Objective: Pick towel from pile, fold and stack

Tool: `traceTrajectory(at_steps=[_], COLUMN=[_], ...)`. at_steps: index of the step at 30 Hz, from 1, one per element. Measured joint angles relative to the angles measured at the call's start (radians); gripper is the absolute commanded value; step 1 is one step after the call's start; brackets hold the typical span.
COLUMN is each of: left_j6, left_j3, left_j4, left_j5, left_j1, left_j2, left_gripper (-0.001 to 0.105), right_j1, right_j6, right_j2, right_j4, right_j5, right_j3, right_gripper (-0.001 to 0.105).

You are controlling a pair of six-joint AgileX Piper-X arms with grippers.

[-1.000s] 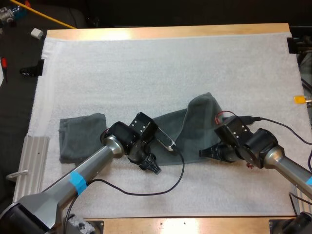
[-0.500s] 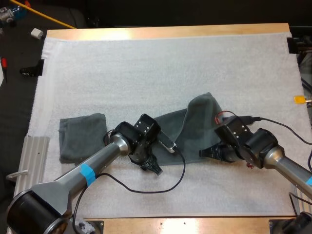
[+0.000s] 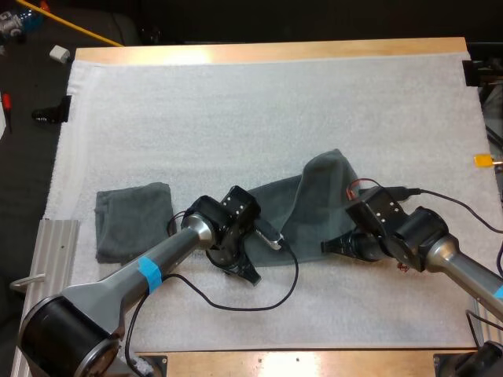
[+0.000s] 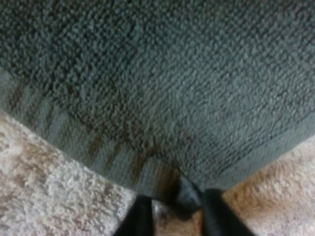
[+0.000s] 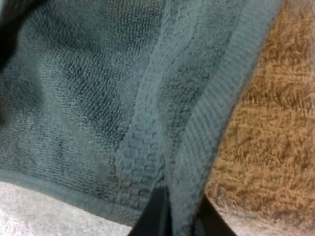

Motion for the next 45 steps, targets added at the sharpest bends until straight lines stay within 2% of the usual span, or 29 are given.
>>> traceTrajectory(at_steps=[2, 13, 23, 25, 30, 31, 32, 33, 34, 45], left_j6=[0.0, -0.002, 0.005, 0.005, 0.006, 0.007, 0.008, 0.009, 0.01, 0.013], left_j3=[0.0, -0.003, -0.007, -0.007, -0.007, -0.007, -0.007, -0.007, -0.007, -0.007], left_j4=[0.001, 0.017, 0.054, 0.057, 0.047, 0.044, 0.036, 0.028, 0.027, -0.022], left_j5=[0.0, -0.005, 0.001, 0.006, 0.034, 0.039, 0.042, 0.044, 0.045, 0.037], left_j1=[-0.001, -0.001, -0.001, -0.001, -0.001, -0.001, -0.001, -0.001, -0.001, -0.008], left_j2=[0.0, -0.018, -0.232, -0.254, -0.268, -0.268, -0.268, -0.268, -0.268, -0.178], left_gripper=[0.0, 0.0, 0.001, 0.009, 0.056, 0.06, 0.061, 0.051, 0.047, 0.047], right_j1=[0.0, 0.0, 0.0, 0.0, 0.0, 0.0, 0.0, 0.0, 0.0, 0.0], right_j6=[0.0, -0.001, -0.022, -0.025, -0.029, -0.03, -0.031, -0.03, -0.03, -0.032], right_j2=[0.0, -0.002, -0.047, -0.057, -0.068, -0.068, -0.068, -0.068, -0.068, -0.068], right_j4=[0.0, -0.002, -0.001, -0.001, -0.001, 0.0, 0.001, 0.003, 0.003, 0.003], right_j5=[0.0, 0.0, 0.007, 0.009, 0.013, 0.013, 0.013, 0.013, 0.013, 0.013], right_j3=[0.0, 0.0, 0.0, 0.0, 0.0, 0.0, 0.0, 0.0, 0.0, 0.0], right_gripper=[0.0, 0.0, 0.0, 0.0, 0.0, 0.0, 0.0, 0.0, 0.0, 0.0])
